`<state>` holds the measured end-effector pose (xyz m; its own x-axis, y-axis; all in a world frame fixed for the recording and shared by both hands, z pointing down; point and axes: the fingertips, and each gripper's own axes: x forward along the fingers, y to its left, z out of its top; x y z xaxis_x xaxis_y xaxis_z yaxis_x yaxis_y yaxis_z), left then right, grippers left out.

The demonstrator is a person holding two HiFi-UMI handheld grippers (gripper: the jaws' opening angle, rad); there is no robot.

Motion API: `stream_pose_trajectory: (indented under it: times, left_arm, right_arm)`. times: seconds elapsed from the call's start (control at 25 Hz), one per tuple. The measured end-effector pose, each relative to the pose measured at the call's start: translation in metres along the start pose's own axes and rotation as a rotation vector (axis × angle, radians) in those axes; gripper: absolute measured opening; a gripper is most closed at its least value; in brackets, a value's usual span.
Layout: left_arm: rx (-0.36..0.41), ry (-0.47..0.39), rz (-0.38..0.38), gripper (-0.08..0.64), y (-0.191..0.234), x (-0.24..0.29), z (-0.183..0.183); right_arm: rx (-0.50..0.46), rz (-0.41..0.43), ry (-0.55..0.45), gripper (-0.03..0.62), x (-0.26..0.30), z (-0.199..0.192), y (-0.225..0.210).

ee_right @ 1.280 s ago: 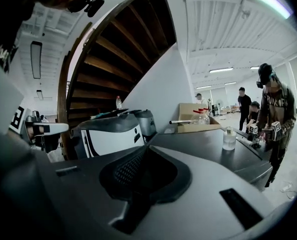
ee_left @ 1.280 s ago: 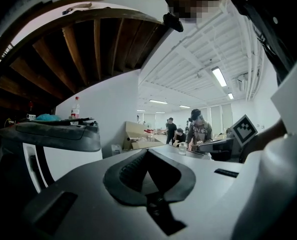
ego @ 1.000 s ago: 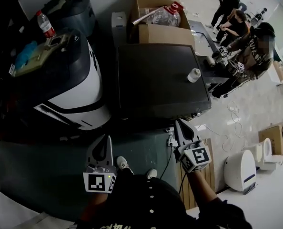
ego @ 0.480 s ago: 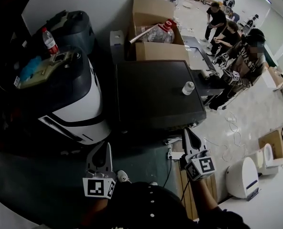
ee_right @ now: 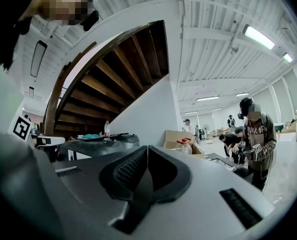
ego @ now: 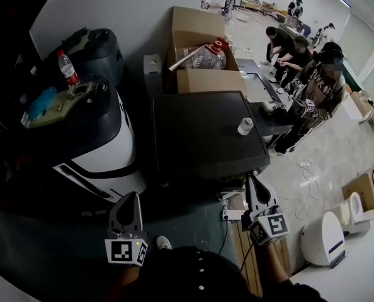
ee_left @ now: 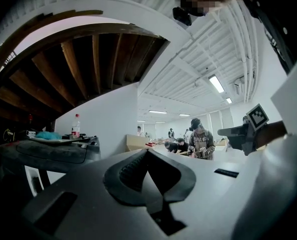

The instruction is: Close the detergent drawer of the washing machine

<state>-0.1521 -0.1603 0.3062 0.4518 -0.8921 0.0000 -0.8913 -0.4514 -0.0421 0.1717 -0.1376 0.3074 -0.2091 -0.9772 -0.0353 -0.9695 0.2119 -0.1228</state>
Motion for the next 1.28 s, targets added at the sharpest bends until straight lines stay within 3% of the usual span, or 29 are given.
stream_pose_trajectory:
  times: [0.32, 0.8, 1.28]
  left_arm:
    - [0.012, -0.009, -0.008, 0.015, 0.003, 0.004, 0.005]
    - [0.032, -0.016, -0.015, 0.015, 0.000, 0.005, 0.008]
    - [0.027, -0.013, -0.008, 0.015, 0.000, -0.001, 0.007]
  right_arm:
    - [-0.028, -0.039, 0.020, 0.032, -0.002, 0.000, -0.004]
    - [-0.012, 0.007, -0.027, 0.032, 0.006, 0.007, 0.010]
    - [-0.043, -0.002, 0.021, 0.032, 0.004, 0.002, 0.012]
